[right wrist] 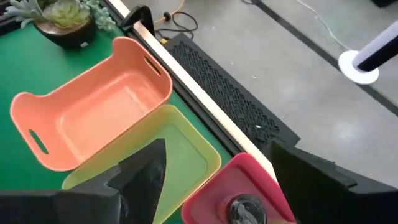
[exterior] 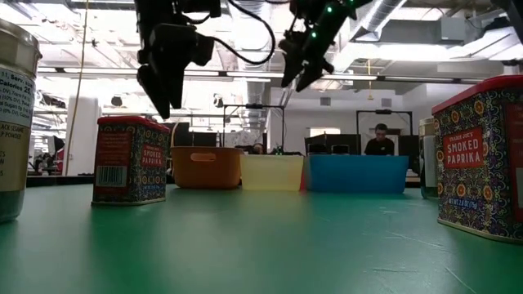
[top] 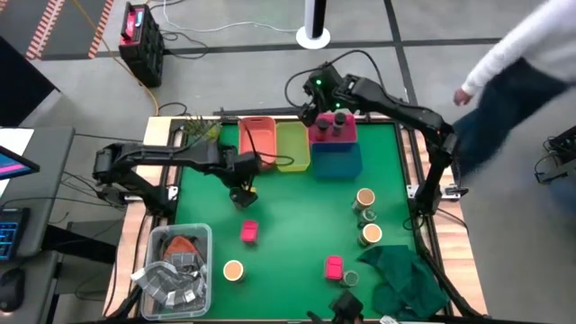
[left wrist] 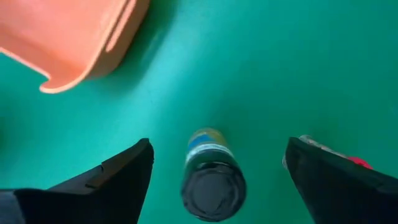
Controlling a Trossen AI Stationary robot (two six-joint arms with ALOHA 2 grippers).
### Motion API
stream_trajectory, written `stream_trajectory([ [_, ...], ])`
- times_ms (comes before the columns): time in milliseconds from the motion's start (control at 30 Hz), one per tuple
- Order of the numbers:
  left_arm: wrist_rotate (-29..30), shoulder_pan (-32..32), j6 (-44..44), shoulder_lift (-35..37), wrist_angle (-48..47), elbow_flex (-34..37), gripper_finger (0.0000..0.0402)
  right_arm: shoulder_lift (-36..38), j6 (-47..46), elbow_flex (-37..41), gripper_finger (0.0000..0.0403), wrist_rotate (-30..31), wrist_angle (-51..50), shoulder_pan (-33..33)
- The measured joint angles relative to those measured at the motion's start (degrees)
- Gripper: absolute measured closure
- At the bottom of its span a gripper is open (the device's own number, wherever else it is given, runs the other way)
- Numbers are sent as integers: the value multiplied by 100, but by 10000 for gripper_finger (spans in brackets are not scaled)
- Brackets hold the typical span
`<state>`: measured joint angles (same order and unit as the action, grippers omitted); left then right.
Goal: Sort spices by type
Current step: Put the black seasoning bottle into the pink bin
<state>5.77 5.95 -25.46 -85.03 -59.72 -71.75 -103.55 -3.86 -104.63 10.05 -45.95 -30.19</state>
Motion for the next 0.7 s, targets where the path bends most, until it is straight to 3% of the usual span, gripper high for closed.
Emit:
stream_trajectory([
  [433, -48, -306, -71, 164, 529, 1287, 45, 0, -755, -140, 87, 913, -396, 1078],
  [700, -59, -322, 215, 164, 855, 1627, 105, 0, -1682, -140, 88, 1099, -773, 1739],
])
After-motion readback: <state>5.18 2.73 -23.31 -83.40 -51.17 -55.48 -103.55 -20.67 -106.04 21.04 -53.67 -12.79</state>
